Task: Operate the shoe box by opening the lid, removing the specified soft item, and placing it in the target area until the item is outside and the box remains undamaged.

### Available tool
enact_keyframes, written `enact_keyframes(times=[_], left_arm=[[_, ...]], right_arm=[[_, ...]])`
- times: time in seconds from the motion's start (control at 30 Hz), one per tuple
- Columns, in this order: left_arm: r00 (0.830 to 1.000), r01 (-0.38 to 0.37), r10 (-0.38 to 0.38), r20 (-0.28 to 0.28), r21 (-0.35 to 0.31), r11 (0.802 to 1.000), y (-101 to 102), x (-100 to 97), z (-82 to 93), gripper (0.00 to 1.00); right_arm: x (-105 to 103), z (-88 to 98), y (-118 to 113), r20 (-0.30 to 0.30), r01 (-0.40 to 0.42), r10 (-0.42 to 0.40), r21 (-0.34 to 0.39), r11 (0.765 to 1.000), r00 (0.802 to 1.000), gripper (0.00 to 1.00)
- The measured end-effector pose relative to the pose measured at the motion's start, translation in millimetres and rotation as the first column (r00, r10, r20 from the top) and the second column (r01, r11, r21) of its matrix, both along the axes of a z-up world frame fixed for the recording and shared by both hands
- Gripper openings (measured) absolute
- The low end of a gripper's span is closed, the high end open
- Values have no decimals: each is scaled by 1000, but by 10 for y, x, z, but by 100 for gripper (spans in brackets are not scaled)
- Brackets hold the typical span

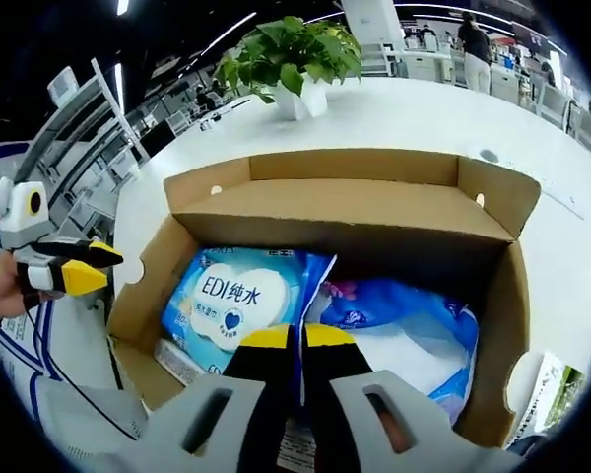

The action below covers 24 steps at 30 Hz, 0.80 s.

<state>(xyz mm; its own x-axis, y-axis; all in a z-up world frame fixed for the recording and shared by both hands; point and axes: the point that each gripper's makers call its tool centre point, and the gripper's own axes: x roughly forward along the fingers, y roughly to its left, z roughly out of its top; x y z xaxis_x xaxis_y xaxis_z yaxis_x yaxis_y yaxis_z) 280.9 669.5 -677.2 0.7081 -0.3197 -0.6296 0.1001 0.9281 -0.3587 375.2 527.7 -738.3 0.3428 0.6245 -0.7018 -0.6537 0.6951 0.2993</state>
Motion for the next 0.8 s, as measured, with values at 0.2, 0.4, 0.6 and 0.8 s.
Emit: enact_keyframes(times=[0.2,0.4,0.6,0.8], left_arm=[[1000,11,-11,4,0,1000,-43,46,25,31],[1000,29,-29,5,-5,1000,-139,93,38,31],[999,50,-50,-1,-12,999,-242,129,17,31],[997,72,-72,-11,-18,997,-347,185,-28,31]], right_arm=[[27,74,-51,20,14,-14,7,1000,1000,0],[89,164,-149,26,54,-55,32,998,998,0],[131,245,-248,53,68,-70,33,997,996,0],[194,328,-373,19,111,-113,74,991,993,0]])
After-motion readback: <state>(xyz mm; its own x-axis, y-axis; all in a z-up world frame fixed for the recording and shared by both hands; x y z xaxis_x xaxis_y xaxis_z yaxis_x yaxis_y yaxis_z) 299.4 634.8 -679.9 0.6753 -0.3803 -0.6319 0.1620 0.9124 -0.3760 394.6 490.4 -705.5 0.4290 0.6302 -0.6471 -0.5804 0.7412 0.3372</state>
